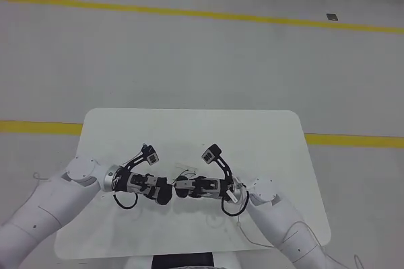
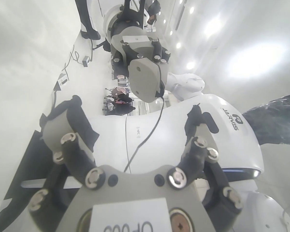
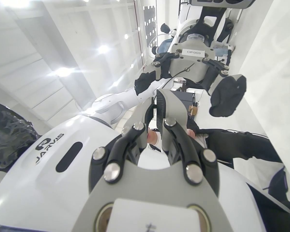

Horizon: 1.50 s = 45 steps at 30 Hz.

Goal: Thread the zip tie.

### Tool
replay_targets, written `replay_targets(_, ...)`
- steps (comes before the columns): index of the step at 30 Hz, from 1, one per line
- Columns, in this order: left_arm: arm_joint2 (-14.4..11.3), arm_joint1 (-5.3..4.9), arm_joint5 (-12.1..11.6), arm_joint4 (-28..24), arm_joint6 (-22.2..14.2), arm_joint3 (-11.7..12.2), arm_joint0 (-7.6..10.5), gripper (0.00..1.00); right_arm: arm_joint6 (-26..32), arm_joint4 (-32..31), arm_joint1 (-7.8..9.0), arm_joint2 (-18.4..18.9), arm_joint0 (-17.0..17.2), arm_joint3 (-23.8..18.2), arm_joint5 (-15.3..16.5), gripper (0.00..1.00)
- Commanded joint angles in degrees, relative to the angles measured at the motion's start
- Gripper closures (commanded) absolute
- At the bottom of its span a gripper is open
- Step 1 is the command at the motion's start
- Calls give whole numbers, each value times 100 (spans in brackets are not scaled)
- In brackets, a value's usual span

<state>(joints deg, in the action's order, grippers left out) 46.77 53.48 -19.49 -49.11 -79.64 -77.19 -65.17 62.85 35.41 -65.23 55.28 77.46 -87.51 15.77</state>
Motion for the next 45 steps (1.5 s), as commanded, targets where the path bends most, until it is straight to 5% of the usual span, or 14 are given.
replay_targets(1, -9, -4, 1, -12, 0, 3, 7, 3, 8, -57, 2, -12, -10, 13, -42, 100)
replay_targets(11, 34, -26, 5, 185, 4, 90, 30, 51, -69, -418, 42, 61, -26, 28, -239, 100)
replay_targets(45, -14, 50, 111, 412, 93, 301, 131, 75, -108, -955, 88, -60, -129, 137, -612, 100)
